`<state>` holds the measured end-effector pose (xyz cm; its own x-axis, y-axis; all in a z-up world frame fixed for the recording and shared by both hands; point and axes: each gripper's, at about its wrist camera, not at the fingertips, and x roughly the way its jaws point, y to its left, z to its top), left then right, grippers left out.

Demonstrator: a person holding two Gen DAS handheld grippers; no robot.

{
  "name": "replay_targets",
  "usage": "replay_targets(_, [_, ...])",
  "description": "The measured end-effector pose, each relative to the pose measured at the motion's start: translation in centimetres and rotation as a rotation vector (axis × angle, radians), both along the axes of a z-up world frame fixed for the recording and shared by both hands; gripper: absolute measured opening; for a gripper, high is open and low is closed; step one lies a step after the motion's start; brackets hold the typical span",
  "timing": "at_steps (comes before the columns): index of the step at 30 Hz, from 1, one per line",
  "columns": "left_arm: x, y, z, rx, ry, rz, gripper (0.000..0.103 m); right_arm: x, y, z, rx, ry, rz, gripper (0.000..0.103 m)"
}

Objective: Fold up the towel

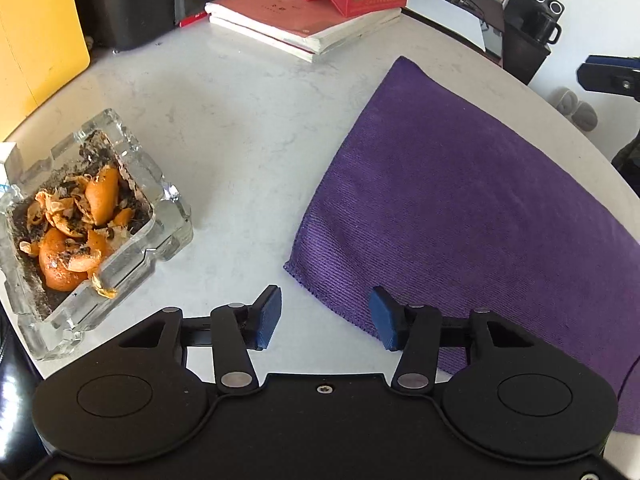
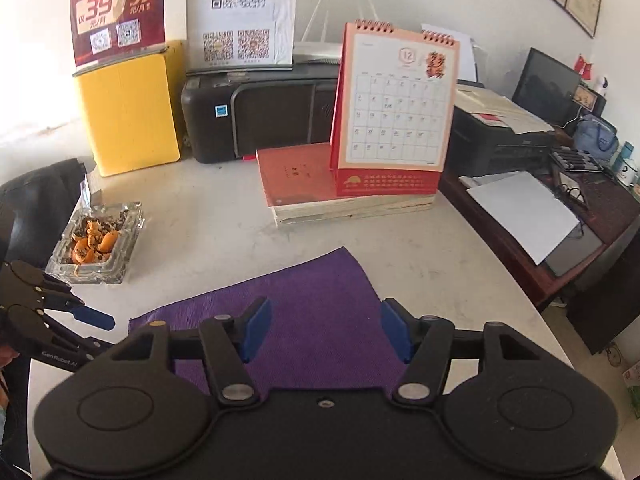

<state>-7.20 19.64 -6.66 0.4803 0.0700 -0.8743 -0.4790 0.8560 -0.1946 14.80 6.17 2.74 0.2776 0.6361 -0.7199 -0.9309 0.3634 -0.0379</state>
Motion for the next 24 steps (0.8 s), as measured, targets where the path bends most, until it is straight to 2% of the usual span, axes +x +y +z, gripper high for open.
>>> replay_targets(8, [-0.5,1.5,-0.3,-0.017,-0.037,0.008,0.028,2.7,6.6,-4.0,-0.075,0.012,0.110,0.057])
replay_targets(16, [-0.2,2.0,-0.3,-0.004,-0.034,-0.037,0.014,4.6,10.5,-6.3,-0.131,-0.006,0.183,0.057])
replay_targets(24, [0.5,2.5,-0.4,-0.027,-0.026,-0.056,0.011,7.2,13.0,-8.5,-0.168,0.008,0.225,0.057])
